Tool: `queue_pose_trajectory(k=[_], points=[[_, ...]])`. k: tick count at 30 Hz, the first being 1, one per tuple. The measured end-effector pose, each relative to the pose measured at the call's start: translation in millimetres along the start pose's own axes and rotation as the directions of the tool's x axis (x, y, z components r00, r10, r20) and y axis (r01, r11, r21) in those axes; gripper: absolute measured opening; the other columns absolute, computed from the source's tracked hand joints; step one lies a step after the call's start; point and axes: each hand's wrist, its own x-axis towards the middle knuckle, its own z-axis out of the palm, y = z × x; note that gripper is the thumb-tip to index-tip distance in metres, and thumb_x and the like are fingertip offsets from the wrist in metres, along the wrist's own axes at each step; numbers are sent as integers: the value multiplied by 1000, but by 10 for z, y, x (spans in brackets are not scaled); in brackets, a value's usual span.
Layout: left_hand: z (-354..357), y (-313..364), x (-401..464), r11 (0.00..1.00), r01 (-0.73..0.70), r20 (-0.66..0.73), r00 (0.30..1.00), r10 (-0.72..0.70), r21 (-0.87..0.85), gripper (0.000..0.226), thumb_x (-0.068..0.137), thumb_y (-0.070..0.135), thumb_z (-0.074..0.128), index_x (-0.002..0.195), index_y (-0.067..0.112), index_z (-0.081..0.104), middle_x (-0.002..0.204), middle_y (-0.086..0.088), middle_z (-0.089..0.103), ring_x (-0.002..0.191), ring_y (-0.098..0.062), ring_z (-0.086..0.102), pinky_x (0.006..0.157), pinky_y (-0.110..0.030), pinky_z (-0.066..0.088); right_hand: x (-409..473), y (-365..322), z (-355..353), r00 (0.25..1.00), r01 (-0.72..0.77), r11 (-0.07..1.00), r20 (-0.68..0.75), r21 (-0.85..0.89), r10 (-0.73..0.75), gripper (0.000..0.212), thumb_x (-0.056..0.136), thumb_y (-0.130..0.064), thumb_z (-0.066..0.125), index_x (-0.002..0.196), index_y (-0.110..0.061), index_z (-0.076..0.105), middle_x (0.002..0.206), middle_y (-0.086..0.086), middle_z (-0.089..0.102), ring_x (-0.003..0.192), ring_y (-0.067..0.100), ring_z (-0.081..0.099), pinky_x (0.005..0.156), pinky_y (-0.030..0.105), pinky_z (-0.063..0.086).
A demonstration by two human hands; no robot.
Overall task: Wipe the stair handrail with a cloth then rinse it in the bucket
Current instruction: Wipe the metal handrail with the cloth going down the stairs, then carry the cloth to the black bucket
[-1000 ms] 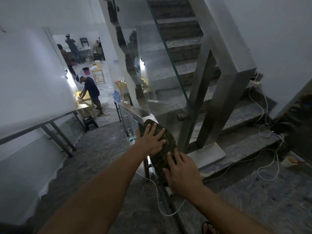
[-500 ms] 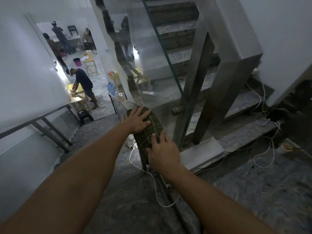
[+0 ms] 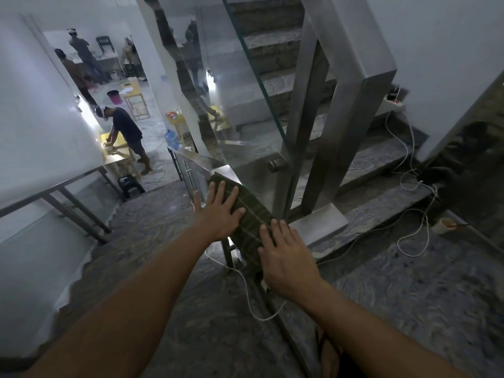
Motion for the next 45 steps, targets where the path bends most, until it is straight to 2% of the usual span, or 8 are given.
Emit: queue_pose_trajectory(k=[3,14,19,22,30,38,42,45], points=[[91,164,-117,1000,-20,-37,999,19,-6,68,95,59,16,151,26,-2,160,-7,-17,145,-26,-22,113,-57,-16,-46,318,-69,996,0,1000,86,7,0,58,95,-36,15,146,-7,19,153,22,23,143,34,19,116,45,9],[219,516,-522,994,-105,-66,992,106,24,76,90,67,17,152,24,3,162,-7,-5,149,-24,-9,117,-52,-8,-68,868,-164,997,-35,999,70,-14,36,51,97,-33,29,141,-9,31,151,17,32,139,30,28,114,44,25],[264,748,-754,988,-154,-142,978,152,2,66,94,57,28,149,21,22,161,-9,12,148,-28,7,120,-50,4,-311,959,-172,999,-14,1000,-44,-3,14,43,72,-8,70,114,-6,62,119,19,65,109,34,63,81,46,54],[347,873,-891,986,-162,-222,963,150,-36,59,96,48,36,144,15,37,156,-12,29,143,-31,23,120,-47,14,-426,968,-156,994,12,999,-106,41,-8,29,70,-5,70,99,-11,67,102,15,72,79,31,70,64,40,57],[524,1126,-1367,976,-200,-259,941,216,88,38,59,29,84,91,10,76,105,-14,74,92,-30,68,76,-46,60,-973,926,18,999,30,991,-32,130,-26,31,71,-25,52,98,-17,65,83,7,72,67,29,66,55,31,50],[708,1203,-1739,935,-317,-284,892,351,160,25,47,36,85,64,20,76,88,-6,77,91,-30,71,80,-49,58,-1273,960,122,999,-11,993,-37,120,16,36,68,-20,47,98,-15,66,92,8,72,77,31,67,61,37,56],[877,1195,-1757,961,-270,-214,936,278,67,21,58,41,81,66,23,74,74,5,75,78,-17,69,76,-33,57,-1461,960,150,998,-9,994,-69,108,16,41,67,-26,41,95,-15,69,91,6,74,75,29,69,61,34,56],[836,1284,-1728,959,-248,-124,965,232,-137,22,87,35,60,92,18,73,92,-5,74,89,-22,67,84,-31,49,-1574,1007,102,996,-66,992,-57,105,72,32,66,-18,54,95,-16,68,91,6,73,77,29,68,62,34,53]])
